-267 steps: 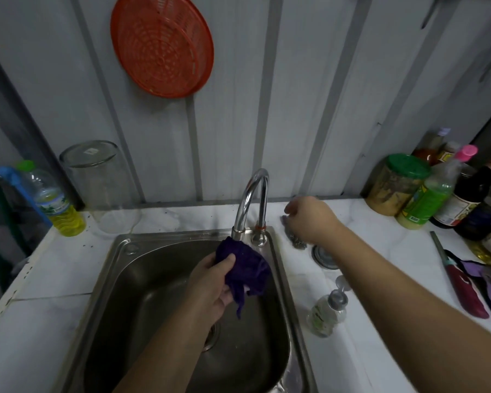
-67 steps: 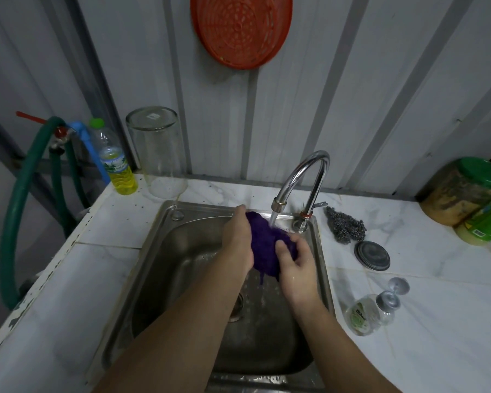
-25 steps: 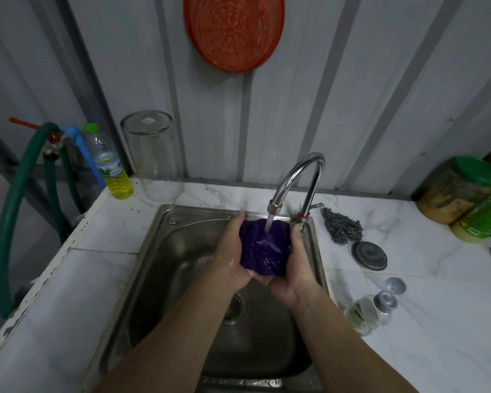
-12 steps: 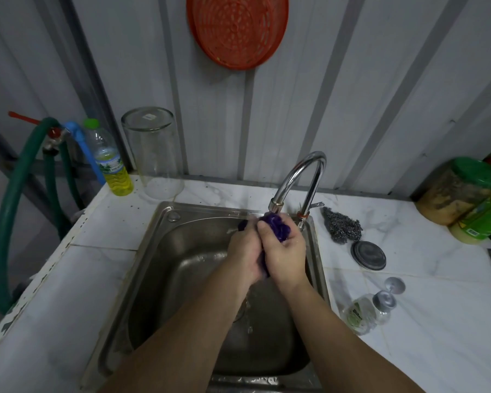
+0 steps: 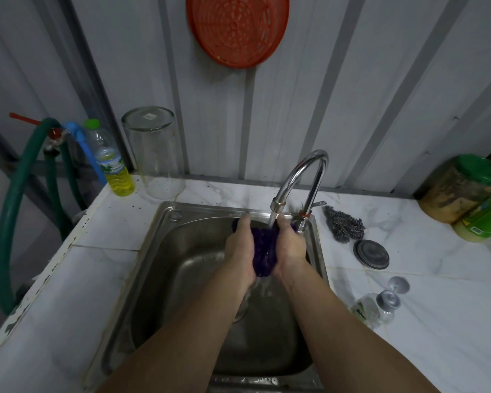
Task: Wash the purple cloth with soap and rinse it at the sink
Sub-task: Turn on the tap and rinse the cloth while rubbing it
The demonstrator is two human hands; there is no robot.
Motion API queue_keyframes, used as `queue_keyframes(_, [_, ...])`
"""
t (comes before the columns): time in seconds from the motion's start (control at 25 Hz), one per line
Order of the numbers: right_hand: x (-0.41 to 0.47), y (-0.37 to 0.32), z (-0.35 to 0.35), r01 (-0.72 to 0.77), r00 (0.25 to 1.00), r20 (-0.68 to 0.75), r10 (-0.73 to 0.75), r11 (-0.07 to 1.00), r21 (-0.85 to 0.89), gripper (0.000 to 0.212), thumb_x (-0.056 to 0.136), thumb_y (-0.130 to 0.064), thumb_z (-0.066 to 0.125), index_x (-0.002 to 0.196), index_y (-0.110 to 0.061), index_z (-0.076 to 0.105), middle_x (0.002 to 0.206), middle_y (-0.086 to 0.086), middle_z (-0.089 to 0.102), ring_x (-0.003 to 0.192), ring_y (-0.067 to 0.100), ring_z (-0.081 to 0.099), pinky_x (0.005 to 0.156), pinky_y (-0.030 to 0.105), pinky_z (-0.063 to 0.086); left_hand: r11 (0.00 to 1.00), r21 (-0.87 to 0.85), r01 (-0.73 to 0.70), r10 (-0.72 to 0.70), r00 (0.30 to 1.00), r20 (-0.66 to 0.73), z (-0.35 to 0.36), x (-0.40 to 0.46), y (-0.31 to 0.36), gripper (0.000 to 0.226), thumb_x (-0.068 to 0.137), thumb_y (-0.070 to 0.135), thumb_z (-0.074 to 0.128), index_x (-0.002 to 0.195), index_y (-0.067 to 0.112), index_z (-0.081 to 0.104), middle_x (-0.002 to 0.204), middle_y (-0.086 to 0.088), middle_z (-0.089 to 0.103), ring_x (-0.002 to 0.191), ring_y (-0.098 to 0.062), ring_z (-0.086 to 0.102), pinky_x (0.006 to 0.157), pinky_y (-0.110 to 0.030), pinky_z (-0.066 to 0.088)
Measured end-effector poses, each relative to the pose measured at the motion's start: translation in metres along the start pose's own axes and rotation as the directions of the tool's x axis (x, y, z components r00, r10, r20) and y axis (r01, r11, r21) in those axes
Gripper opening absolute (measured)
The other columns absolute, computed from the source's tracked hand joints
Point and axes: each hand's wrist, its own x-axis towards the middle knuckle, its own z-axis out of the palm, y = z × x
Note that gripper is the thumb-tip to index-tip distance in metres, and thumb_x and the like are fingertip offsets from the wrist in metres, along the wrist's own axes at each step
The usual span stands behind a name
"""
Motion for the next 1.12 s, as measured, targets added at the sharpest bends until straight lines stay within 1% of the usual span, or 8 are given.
queue_keyframes(0.12, [-0.004,0.008,-0.01,0.079,0.986,0.141,-0.084,0.996,0.036,0.03,0.084,-0.031,0.079,0.105,-0.019,0.061,0.109,0.012,0.072,0.1,0.033,0.072,0.091,0.054,0.058,0.991,-0.11,0.081,-0.074,0.995,0.062,0.0,-0.006,0.012,0.064,0.09,0.067,0.051,0.112,0.01,0.07,0.11,-0.02,0.076,0.099,-0.039,0.072,0.087,-0.052,0.057])
queue_keyframes(0.32, [-0.002,0.02,-0.006,0.321,0.94,0.126,-0.318,0.947,-0.006,0.031,0.079,-0.012,0.078,0.107,-0.006,0.066,0.1,0.017,0.075,0.096,0.034,0.074,0.092,0.055,0.057,0.994,-0.073,-0.08,0.081,0.997,0.002,0.007,0.0,0.008,0.023,0.095,0.005,0.054,0.105,-0.005,0.073,0.106,-0.028,0.075,0.089,-0.037,0.073,0.077,-0.044,0.062])
queue_keyframes(0.44, [0.002,0.014,-0.003,0.325,0.942,0.06,-0.331,0.941,0.093,0.009,0.09,-0.008,0.068,0.092,0.001,0.067,0.085,0.02,0.074,0.083,0.038,0.073,0.088,0.054,0.059,0.986,-0.072,-0.151,0.146,0.987,-0.063,0.011,0.001,0.002,0.024,0.102,0.005,0.051,0.083,0.0,0.066,0.081,-0.018,0.069,0.072,-0.031,0.068,0.07,-0.039,0.062])
queue_keyframes(0.56, [0.002,0.007,0.001,0.332,0.942,0.005,-0.334,0.937,0.11,0.032,0.096,-0.005,0.058,0.064,-0.012,0.063,0.06,0.007,0.064,0.06,0.025,0.062,0.072,0.044,0.058,0.977,-0.076,-0.199,0.193,0.977,-0.087,0.014,-0.002,0.0,0.026,0.105,0.008,0.049,0.083,-0.001,0.06,0.076,-0.019,0.063,0.067,-0.028,0.063,0.054,-0.028,0.057])
queue_keyframes(0.64, [0.001,-0.002,0.004,0.311,0.95,-0.041,-0.309,0.947,0.085,0.035,0.094,-0.004,0.057,0.061,-0.014,0.059,0.05,0.003,0.058,0.049,0.022,0.055,0.056,0.036,0.052,0.979,0.009,-0.205,0.205,0.973,-0.102,0.012,0.002,-0.004,0.028,0.103,0.015,0.054,0.082,0.001,0.065,0.086,-0.02,0.07,0.077,-0.031,0.069,0.069,-0.035,0.06])
queue_keyframes(0.84, [0.007,-0.015,0.002,0.195,0.978,0.036,-0.206,0.961,0.195,0.022,0.093,-0.027,0.067,0.09,-0.006,0.063,0.069,0.012,0.067,0.06,0.027,0.065,0.072,0.046,0.06,0.994,0.03,-0.108,0.106,0.992,0.069,-0.003,0.011,0.002,0.039,0.093,0.049,0.061,0.109,0.015,0.072,0.104,-0.013,0.08,0.094,-0.033,0.077,0.089,-0.054,0.061])
queue_keyframes(1.0, [0.006,-0.003,-0.004,0.265,0.953,0.099,-0.285,0.948,0.174,0.023,0.09,-0.022,0.071,0.107,-0.011,0.059,0.091,0.009,0.07,0.088,0.028,0.069,0.088,0.051,0.059,0.932,0.177,-0.315,0.301,0.948,0.102,-0.006,0.014,-0.004,0.04,0.087,0.044,0.073,0.118,0.021,0.065,0.112,-0.008,0.076,0.098,-0.027,0.075,0.085,-0.05,0.064])
queue_keyframes(1.12, [-0.01,0.012,-0.016,0.56,0.826,0.153,-0.543,0.822,-0.103,0.033,0.094,-0.005,0.063,0.124,-0.018,0.055,0.106,-0.006,0.066,0.102,0.005,0.066,0.088,0.02,0.055,0.921,0.129,-0.368,0.37,0.929,0.004,-0.009,0.023,-0.002,0.029,0.085,0.021,0.081,0.108,0.012,0.066,0.11,-0.015,0.075,0.091,-0.028,0.075,0.075,-0.041,0.065])
